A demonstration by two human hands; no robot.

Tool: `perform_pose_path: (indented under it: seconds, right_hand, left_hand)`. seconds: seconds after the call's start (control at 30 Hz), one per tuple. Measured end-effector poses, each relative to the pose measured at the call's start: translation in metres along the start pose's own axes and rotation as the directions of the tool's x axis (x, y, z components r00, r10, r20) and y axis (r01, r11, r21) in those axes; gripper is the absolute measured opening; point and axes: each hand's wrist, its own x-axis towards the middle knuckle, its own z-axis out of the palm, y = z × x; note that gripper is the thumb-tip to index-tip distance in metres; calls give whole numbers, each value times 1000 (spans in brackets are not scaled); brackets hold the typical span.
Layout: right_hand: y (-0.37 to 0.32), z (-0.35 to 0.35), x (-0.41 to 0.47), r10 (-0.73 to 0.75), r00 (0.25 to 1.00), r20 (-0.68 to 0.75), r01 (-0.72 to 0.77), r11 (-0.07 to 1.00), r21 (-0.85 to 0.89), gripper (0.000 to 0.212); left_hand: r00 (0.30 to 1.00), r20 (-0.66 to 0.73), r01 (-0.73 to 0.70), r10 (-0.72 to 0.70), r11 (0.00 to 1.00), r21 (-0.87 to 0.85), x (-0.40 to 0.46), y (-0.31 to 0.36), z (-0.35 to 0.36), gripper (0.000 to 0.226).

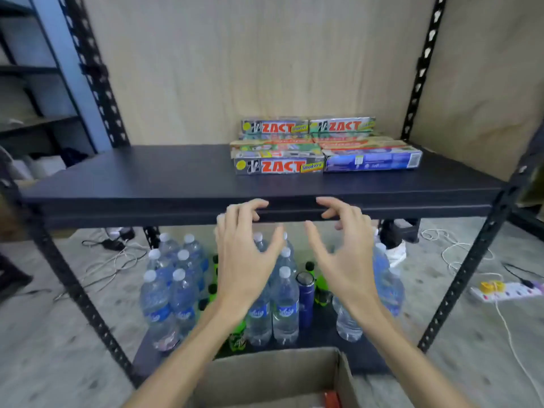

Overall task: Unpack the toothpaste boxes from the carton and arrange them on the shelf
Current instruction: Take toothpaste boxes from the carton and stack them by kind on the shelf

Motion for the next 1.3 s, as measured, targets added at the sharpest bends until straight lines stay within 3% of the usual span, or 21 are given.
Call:
perform_pose_path:
  seconds: [0.13, 0.23, 0.4, 0.47, 0.57, 0.63, 0.7, 0.77, 0.87, 1.03, 1.13, 1.3]
  right_hand:
    - [33, 28, -97, 148, 987, 69, -147, 989, -20, 43]
    - [74, 51, -165, 301, 940, 158, -286, 952, -110, 49]
    - [131, 71, -263, 568, 771, 289, -505, 821, -266, 58]
    - [152, 77, -297, 628, 682, 375, -568, 778, -269, 64]
    - [168, 78, -350, 734, 514, 445, -595, 678, -432, 62]
    - [204, 108, -416, 847, 279, 452, -606, 521, -601, 63]
    - [192, 98, -425, 873, 206, 442, -560, 475, -679, 67]
    - [202, 116, -436, 914, 126, 386, -534, 390, -750, 74]
    - [191, 122, -432, 922, 144, 361, -504, 382, -775, 87]
    - [197, 127, -422, 924, 254, 285, -509, 378, -773, 89]
    - [194, 130, -423, 926, 259, 274, -457, 367, -810, 89]
    - [190, 130, -432, 918, 253, 306, -413, 388, -824, 98]
  left_hand:
    - [972, 126, 203, -200, 979, -12, -97, -46, 12, 38]
    - [907, 187, 358, -376, 925, 126, -162, -95, 25, 44]
    - [632, 313, 592, -709, 702, 396, -253, -163, 34, 56]
    - [530, 345, 603, -775, 630, 489, -282, -185, 37, 60]
    - [383, 398, 545, -834, 552, 632, -330, -206, 32, 69]
    - [166, 342, 541, -925, 376, 752, -389, -251, 45, 83]
    - [152, 351, 504, -924, 378, 776, -406, -249, 37, 92]
    - [66, 343, 554, -937, 320, 768, -423, -267, 47, 100]
    - [7, 345, 500, -939, 302, 812, -421, -265, 50, 104]
    - [152, 257, 535, -954, 298, 790, -416, -257, 71, 98]
    - [173, 233, 479, -957, 288, 829, -422, -259, 69, 94]
    - [241, 271, 420, -932, 352, 837, -435, -262, 62, 77]
